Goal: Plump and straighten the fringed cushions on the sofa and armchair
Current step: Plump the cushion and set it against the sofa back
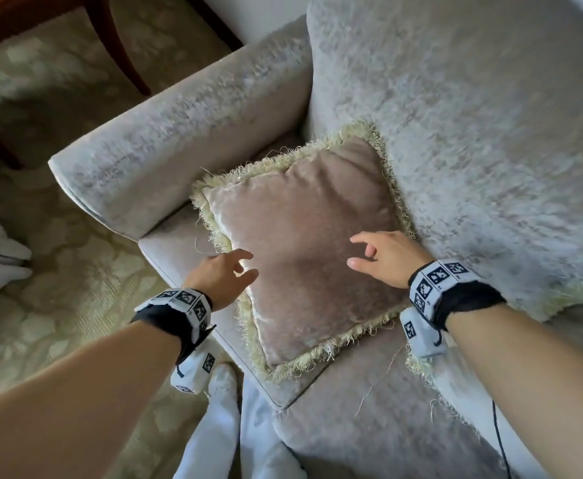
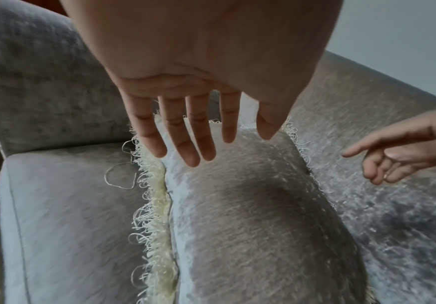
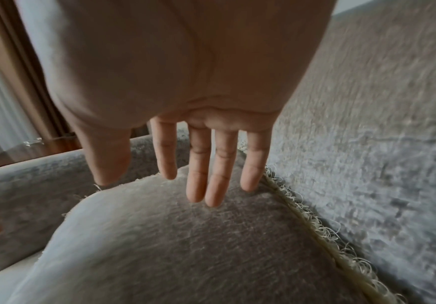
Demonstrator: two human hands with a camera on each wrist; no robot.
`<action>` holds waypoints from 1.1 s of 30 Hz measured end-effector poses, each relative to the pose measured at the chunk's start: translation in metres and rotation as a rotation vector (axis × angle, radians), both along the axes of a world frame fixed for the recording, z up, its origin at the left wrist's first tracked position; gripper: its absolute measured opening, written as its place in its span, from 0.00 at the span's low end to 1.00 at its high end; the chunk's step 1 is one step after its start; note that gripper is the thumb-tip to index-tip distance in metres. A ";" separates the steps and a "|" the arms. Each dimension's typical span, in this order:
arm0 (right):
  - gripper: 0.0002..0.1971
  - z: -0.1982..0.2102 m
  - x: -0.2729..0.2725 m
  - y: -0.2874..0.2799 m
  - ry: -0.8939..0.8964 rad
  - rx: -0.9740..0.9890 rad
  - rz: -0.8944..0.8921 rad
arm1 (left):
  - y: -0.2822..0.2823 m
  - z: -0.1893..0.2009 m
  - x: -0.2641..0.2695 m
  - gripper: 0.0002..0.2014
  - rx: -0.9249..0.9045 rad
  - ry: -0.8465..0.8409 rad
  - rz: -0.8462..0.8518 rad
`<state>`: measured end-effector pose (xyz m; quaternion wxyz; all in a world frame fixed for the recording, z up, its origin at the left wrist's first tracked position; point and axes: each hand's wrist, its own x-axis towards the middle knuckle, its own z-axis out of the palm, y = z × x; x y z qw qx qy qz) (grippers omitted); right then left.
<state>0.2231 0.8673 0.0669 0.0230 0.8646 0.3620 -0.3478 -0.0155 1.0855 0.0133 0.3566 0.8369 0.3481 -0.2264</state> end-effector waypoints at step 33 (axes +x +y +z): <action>0.42 -0.190 0.104 -0.010 -0.127 0.313 -0.546 | -0.011 -0.150 0.069 0.54 -0.137 -0.450 0.739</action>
